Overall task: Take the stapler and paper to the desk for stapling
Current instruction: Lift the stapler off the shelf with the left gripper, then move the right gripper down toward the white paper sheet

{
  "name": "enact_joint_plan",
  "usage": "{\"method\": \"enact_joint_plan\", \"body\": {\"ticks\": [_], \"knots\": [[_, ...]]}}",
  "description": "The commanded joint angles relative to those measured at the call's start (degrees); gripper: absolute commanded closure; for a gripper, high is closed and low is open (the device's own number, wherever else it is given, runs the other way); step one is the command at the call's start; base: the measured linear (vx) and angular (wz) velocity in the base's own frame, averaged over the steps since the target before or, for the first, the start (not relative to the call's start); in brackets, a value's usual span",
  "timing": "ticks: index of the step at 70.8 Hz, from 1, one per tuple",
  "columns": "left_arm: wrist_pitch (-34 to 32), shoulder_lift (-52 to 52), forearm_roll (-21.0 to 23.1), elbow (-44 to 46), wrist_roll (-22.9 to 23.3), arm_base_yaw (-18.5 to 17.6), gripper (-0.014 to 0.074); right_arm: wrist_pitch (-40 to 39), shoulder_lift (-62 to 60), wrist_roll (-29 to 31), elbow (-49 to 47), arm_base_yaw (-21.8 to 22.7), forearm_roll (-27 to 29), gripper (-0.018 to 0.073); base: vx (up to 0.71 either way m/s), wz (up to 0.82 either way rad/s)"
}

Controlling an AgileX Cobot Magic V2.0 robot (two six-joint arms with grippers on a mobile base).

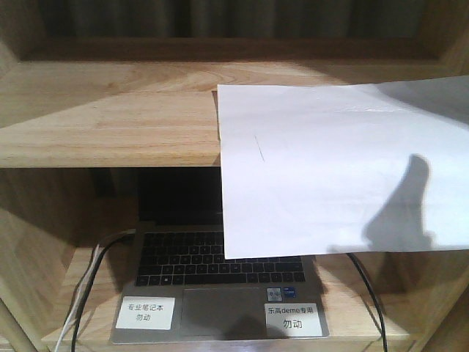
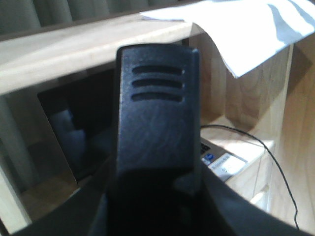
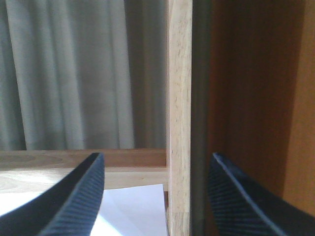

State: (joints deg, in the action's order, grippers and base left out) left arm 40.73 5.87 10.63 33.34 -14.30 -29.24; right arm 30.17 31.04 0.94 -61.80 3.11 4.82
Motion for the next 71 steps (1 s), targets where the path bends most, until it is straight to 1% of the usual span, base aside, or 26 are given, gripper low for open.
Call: {"method": "enact_joint_plan", "body": {"ticks": [1, 71], "knots": [[-6.5, 0.8, 1.0, 1.4, 0.1, -0.1, 0.0603, -4.0, 0.8, 0.5, -1.4, 0.2, 0.0, 0.0126, 0.00, 0.00], [-6.5, 0.8, 1.0, 1.4, 0.1, -0.1, 0.0602, -4.0, 0.8, 0.5, -1.4, 0.2, 0.0, 0.0126, 0.00, 0.00]]}}
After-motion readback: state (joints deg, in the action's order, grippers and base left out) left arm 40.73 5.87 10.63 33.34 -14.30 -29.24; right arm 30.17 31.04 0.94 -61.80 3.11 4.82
